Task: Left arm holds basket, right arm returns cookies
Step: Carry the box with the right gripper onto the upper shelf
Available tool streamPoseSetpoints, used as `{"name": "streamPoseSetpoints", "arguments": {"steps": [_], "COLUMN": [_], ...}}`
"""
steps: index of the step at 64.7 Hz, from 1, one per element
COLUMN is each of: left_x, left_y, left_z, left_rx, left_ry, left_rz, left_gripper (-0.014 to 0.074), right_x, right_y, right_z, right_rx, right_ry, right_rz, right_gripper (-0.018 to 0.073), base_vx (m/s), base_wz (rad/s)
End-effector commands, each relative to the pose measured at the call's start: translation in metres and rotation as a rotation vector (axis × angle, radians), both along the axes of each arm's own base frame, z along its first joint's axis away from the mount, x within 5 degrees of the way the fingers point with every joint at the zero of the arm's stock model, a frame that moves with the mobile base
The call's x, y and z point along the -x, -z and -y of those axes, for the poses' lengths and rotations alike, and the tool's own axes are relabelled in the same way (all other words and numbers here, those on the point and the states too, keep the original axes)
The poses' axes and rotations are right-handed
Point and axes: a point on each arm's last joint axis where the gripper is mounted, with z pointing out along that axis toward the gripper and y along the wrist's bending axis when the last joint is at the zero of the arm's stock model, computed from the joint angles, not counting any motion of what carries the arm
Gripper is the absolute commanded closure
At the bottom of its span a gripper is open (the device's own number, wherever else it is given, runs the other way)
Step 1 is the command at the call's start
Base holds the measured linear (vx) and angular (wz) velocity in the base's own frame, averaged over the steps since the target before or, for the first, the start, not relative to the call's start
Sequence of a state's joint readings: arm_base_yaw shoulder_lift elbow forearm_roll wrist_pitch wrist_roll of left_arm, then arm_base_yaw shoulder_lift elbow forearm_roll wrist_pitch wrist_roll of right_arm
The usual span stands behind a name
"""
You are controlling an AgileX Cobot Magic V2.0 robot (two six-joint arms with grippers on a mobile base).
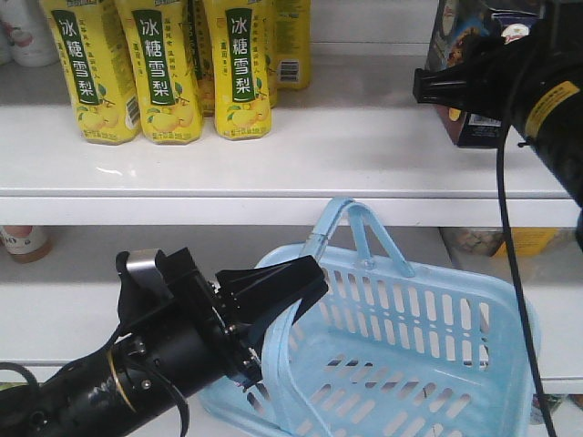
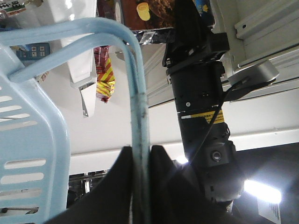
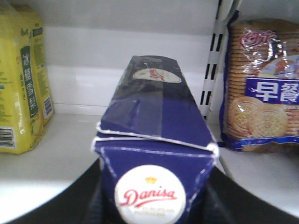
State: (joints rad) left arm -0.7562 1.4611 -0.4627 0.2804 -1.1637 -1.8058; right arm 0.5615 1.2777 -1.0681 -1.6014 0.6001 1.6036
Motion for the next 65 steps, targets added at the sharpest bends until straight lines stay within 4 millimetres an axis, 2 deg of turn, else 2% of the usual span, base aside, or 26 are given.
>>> {"name": "streamPoseSetpoints", "arguments": {"steps": [1,24,41,47,53,65], "left_x": [-0.013,-0.013,-0.013,-0.013,-0.013,-0.013], "left_y": [-0.038,-0.038,-0.038,-0.038,-0.038,-0.038], "left_z": [-0.019,-0.019,-0.019,-0.019,-0.019,-0.019], "left_rx": [0.28,0.28,0.28,0.28,0.28,0.28], "left_ry": [-0.166,-0.166,-0.166,-0.166,-0.166,-0.166], "left_rz": [0.124,0.124,0.124,0.124,0.124,0.124], "left_gripper": [0.0596,0.0596,0.0596,0.0596,0.0596,0.0596], "right_x": [-0.001,-0.02,-0.023,-0.023,-0.023,-0.023], "right_y": [-0.017,0.004,0.008,0.009,0.009,0.009], "right_z": [0.001,-0.004,-0.006,-0.007,-0.007,-0.007], "right_rx": [0.037,-0.012,-0.004,0.002,0.021,0.036], "right_ry": [0.011,0.089,0.084,0.074,0.071,0.072], "right_rz": [0.105,0.084,0.071,0.068,0.066,0.065], "right_gripper": [0.0562,0.0562,0.054,0.0491,0.0404,0.0164], "base_vx": [0.0,0.0,0.0,0.0,0.0,0.0], "base_wz": [0.0,0.0,0.0,0.0,0.0,0.0]}}
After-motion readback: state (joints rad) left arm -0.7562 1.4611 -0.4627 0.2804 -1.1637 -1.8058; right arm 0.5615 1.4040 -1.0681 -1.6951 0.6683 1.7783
